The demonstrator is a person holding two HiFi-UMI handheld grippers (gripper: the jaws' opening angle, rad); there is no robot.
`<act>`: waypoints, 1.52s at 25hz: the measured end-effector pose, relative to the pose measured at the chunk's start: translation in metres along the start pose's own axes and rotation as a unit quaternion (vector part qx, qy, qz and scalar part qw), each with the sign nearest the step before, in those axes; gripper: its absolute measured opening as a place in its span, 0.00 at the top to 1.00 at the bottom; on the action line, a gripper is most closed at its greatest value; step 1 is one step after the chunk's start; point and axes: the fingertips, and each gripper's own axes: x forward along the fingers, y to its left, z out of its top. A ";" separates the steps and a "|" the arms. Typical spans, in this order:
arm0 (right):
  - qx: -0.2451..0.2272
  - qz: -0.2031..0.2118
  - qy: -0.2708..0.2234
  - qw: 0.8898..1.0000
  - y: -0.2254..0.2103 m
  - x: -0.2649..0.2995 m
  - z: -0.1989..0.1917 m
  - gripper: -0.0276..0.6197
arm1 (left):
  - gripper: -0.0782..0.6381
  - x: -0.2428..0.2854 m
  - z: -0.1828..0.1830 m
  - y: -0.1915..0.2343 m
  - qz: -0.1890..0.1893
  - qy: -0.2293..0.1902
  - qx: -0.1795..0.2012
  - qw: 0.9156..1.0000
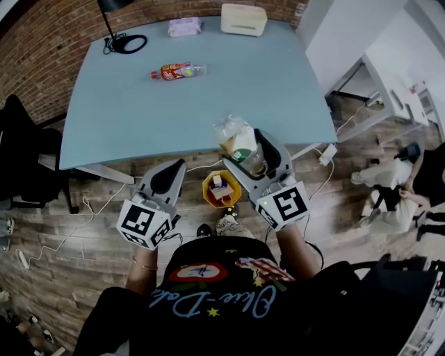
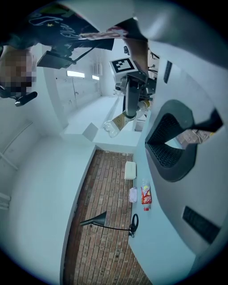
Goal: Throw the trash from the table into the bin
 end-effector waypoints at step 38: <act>0.176 0.102 -0.131 0.970 -0.006 -0.129 0.064 0.38 | 0.88 -0.022 -0.001 -0.119 0.062 -0.036 -0.008 0.997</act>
